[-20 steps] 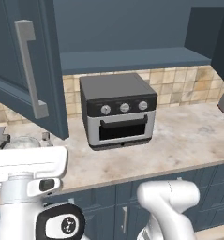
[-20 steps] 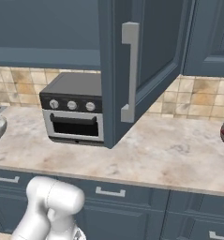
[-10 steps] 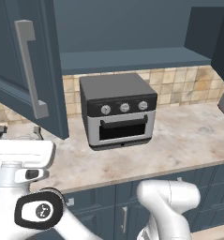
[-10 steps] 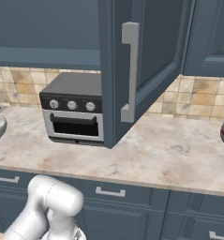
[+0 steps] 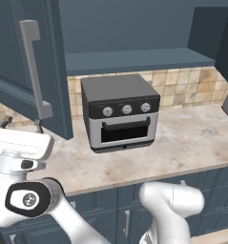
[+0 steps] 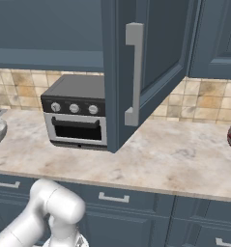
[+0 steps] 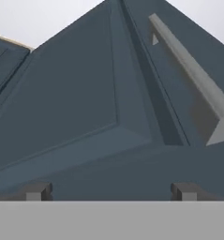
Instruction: Open the cabinet and move the ladle to the pot. Then close the cabinet.
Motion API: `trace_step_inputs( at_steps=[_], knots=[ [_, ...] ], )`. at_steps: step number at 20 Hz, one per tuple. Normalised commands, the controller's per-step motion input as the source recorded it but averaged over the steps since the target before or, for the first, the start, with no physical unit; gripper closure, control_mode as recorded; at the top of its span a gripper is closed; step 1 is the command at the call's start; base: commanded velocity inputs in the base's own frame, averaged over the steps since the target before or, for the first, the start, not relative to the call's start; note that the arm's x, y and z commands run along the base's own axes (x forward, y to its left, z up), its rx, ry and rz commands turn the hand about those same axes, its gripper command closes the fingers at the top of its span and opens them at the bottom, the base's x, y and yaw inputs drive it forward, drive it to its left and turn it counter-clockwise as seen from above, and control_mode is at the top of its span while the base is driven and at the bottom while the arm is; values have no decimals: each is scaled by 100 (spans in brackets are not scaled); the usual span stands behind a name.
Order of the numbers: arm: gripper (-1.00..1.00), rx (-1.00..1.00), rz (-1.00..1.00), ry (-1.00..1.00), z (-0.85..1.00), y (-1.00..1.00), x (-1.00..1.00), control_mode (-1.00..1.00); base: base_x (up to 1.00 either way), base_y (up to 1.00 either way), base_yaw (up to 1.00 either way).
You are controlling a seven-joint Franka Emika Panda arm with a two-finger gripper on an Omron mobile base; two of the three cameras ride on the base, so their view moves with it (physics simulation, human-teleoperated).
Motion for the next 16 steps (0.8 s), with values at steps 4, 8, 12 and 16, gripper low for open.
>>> trace_step_inputs(
  at_steps=[4,8,12,16],
  knots=[
    [-100,0,-15,-3,0,0,31,-100,0,0,0],
    [-100,0,-15,-1,0,-2,39,-100,0,0,0],
    [-100,0,-12,0,4,-21,59,-100,0,0,0],
    [-100,1,-7,0,3,-36,89,-100,0,0,0]
  ],
)
